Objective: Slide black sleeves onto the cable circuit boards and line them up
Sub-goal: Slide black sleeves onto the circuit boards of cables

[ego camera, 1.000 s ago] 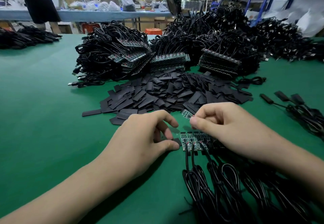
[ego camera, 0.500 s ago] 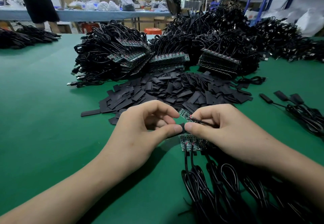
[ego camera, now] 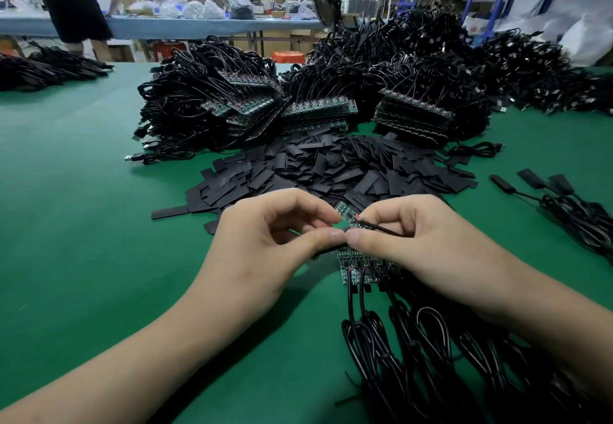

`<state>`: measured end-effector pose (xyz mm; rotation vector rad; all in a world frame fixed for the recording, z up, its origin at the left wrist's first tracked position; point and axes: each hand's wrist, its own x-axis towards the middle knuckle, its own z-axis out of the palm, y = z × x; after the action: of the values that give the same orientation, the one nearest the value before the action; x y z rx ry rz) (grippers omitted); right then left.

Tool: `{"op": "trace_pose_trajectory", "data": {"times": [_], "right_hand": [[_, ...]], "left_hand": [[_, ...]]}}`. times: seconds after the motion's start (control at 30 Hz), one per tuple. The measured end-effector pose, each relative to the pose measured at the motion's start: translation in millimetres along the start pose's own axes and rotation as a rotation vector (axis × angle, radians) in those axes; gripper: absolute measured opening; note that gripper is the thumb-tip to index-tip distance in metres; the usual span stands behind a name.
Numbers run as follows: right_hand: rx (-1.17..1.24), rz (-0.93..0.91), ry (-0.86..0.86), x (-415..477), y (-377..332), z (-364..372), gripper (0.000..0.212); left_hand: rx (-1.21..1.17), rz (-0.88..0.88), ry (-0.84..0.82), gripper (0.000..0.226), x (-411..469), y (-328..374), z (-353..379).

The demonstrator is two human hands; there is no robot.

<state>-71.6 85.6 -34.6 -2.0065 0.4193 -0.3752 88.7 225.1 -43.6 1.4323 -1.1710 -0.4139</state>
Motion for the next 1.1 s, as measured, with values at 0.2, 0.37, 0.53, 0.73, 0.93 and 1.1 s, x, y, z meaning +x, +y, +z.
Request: {"op": "trace_pose_trajectory", "data": {"times": [0.2,0.37,0.53,0.73,0.93,1.1], "right_hand": [[0.020,0.000,0.011,1.1,-0.3,0.9,0.028],[-0.066,-0.015,0.060,0.0,-1.9,-1.4,0.049],[-0.117,0.002,0.075,1.4,-4.4,-9.7,0.041],[-0.246,-0.014,-0.020,-1.0,-6.4,-9.7,0.036],[-0.393,-0.038,-0.062,-1.9,-10.6,-11.6,0.033],[-0.357,0.010,-0.127,-1.8,-13.3,-16.0,0.031]], "left_hand": [[0.417,0.281,0.013,0.026,-0.6,3.6,-3.5],[0.402,0.253,0.068,0.022,2.3,3.8,-7.2],[0.289,0.136,0.111,0.017,6.2,0.3,-12.3],[0.294,0.139,0.080,0.016,6.6,-0.9,-12.4],[0.292,0.100,-0.021,0.019,7.6,-3.7,-14.4],[0.410,0.231,-0.099,0.021,8.1,-0.6,-18.1]]}}
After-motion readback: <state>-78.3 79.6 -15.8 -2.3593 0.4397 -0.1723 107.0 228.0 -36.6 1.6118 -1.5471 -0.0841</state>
